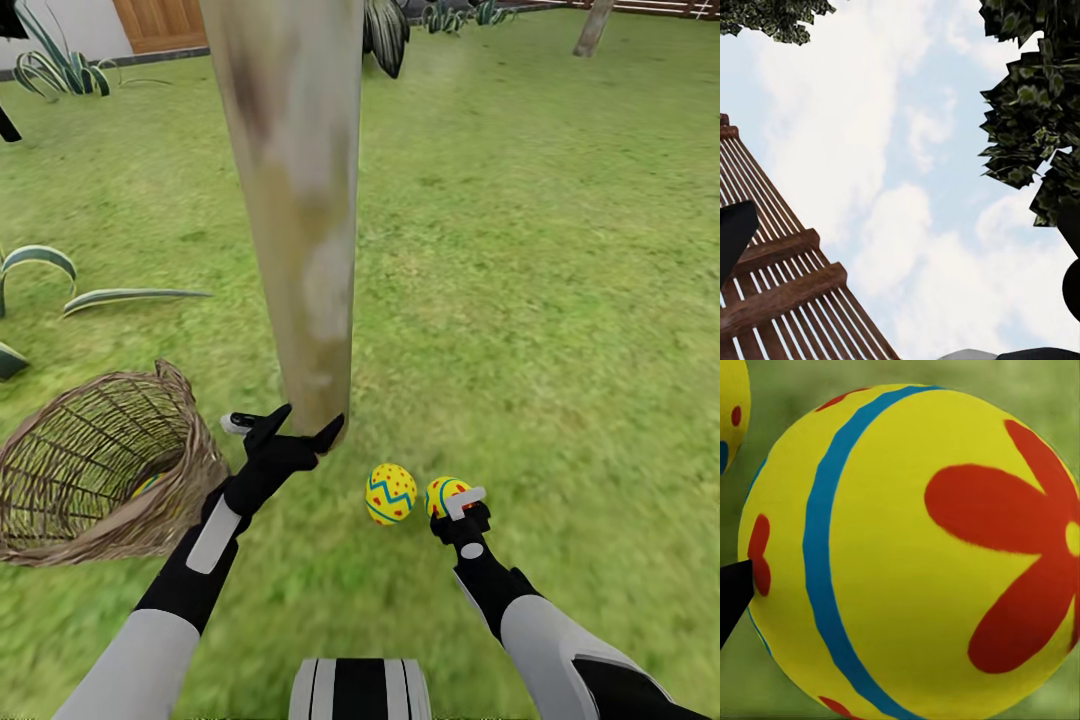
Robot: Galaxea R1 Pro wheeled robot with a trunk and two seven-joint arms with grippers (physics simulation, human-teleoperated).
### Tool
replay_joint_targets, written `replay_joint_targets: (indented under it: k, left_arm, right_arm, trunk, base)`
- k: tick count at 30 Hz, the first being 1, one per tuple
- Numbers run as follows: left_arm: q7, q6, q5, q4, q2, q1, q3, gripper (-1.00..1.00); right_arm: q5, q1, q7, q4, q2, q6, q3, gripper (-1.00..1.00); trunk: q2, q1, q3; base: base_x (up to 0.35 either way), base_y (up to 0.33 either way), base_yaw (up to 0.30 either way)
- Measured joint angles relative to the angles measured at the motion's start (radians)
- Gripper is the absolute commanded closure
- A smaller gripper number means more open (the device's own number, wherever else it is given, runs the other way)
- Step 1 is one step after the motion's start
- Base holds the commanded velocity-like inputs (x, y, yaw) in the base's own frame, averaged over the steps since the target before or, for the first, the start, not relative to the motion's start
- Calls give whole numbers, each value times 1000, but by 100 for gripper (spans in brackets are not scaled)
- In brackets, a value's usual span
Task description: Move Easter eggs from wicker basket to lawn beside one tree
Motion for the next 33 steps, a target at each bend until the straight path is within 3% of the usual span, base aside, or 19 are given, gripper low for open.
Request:
replay_joint_targets:
  k: [4, 9, 11, 20, 25, 33]
  left_arm:
    - [-1, 0, 1, 0, 0, 0, -1, -100]
    - [0, 0, 3, 0, -2, 0, -42, -100]
    - [0, 0, 1, 2, -16, 0, -48, -100]
    - [1, 0, -1, 6, -28, 0, -51, -100]
    - [0, 0, -1, 7, -28, 0, -51, -100]
    - [0, 0, 0, 8, -28, 0, -50, -100]
  right_arm:
    - [0, 0, 0, 0, 0, 0, 0, 100]
    - [0, 0, 0, 0, 0, 0, 0, 100]
    - [0, 0, 0, 0, 0, 0, 0, 100]
    - [3, 0, -4, -17, 1, -25, 9, 100]
    - [7, 0, -6, -74, 0, 1, 7, 100]
    - [5, 0, 3, -78, 0, 1, 1, 100]
  trunk:
    - [-1, 1, -12]
    - [-1, 1, -12]
    - [-1, 1, -12]
    - [-3, 4, -43]
    - [-4, 7, -62]
    - [-4, 7, -62]
  base:
    - [0, 0, 0]
    - [0, 0, 0]
    - [0, 0, 0]
    - [0, 0, 0]
    - [0, 0, 0]
    - [0, 0, 0]
